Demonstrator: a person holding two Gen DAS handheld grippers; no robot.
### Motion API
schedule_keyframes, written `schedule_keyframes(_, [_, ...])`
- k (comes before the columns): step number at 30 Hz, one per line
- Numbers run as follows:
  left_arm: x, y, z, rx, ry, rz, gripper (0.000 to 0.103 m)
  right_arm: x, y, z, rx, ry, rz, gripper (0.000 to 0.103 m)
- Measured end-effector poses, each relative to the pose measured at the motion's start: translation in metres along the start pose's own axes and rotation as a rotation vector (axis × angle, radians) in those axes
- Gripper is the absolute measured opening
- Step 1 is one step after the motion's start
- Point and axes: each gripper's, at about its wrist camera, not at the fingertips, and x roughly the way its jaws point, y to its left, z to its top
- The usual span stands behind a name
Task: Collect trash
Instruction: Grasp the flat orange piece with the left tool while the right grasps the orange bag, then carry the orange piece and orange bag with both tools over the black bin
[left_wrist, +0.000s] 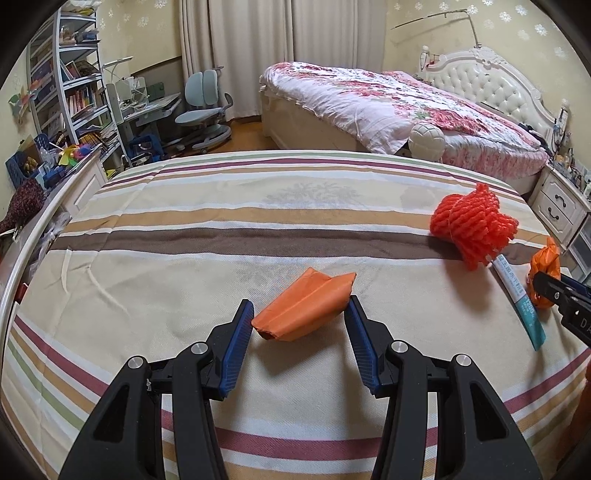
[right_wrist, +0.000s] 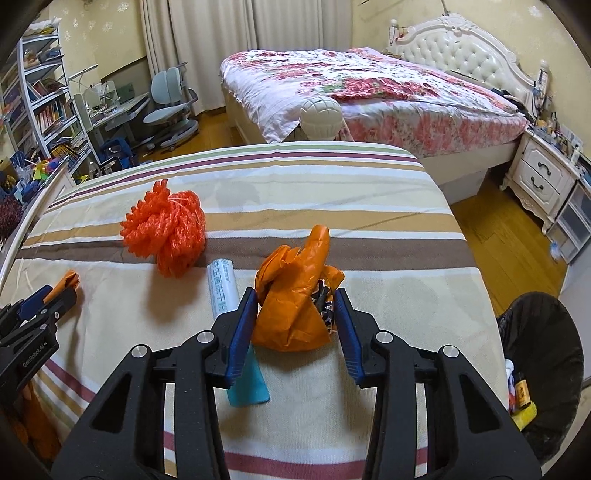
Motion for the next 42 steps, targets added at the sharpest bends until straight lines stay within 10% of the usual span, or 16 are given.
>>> schedule_keyframes(42, [-0.092,-0.176,-0.053,0.214,-0.103,-0.273,0.051,-0.113,-0.145,-0.104,0.193,-0.102,-0.194,0.041])
